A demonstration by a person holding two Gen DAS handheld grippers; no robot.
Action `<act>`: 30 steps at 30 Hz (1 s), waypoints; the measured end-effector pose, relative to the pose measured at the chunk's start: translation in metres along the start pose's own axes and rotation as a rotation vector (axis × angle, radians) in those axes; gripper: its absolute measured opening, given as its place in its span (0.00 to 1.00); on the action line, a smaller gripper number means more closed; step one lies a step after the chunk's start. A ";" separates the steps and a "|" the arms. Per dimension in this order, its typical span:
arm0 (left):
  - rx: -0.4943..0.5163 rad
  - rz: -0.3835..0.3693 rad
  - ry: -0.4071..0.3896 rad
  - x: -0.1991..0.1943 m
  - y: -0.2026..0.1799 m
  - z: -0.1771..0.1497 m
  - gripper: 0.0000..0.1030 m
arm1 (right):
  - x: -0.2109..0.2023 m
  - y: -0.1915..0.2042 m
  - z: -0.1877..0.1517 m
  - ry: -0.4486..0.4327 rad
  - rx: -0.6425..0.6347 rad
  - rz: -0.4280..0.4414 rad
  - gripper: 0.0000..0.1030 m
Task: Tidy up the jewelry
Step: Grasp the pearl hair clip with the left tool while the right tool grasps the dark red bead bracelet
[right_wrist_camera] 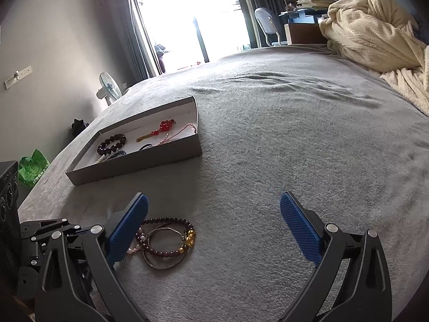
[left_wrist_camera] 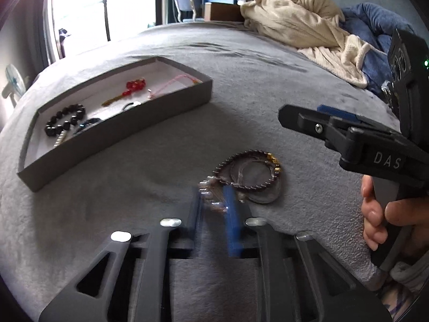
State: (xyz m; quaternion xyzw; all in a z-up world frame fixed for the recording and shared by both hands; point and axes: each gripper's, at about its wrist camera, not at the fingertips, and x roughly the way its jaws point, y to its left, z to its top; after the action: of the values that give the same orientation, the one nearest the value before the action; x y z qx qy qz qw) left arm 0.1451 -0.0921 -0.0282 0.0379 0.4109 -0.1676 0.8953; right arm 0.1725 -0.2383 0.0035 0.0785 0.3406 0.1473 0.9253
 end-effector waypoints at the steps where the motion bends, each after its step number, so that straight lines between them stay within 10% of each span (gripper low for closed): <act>1: -0.013 -0.013 -0.006 -0.002 0.003 0.000 0.14 | 0.001 0.000 0.001 0.002 0.002 0.001 0.95; 21: -0.214 0.092 -0.043 -0.045 0.101 -0.037 0.14 | 0.013 0.038 -0.014 0.108 -0.173 0.085 0.92; 24: -0.204 0.107 -0.045 -0.041 0.100 -0.040 0.20 | 0.021 0.037 -0.014 0.143 -0.160 0.080 0.62; 30: -0.219 0.100 -0.060 -0.040 0.104 -0.042 0.32 | 0.030 0.035 -0.016 0.183 -0.153 0.065 0.33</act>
State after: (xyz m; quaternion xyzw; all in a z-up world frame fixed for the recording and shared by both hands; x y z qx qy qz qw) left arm 0.1246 0.0248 -0.0335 -0.0447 0.3971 -0.0780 0.9133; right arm 0.1761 -0.1950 -0.0186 0.0047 0.4086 0.2095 0.8883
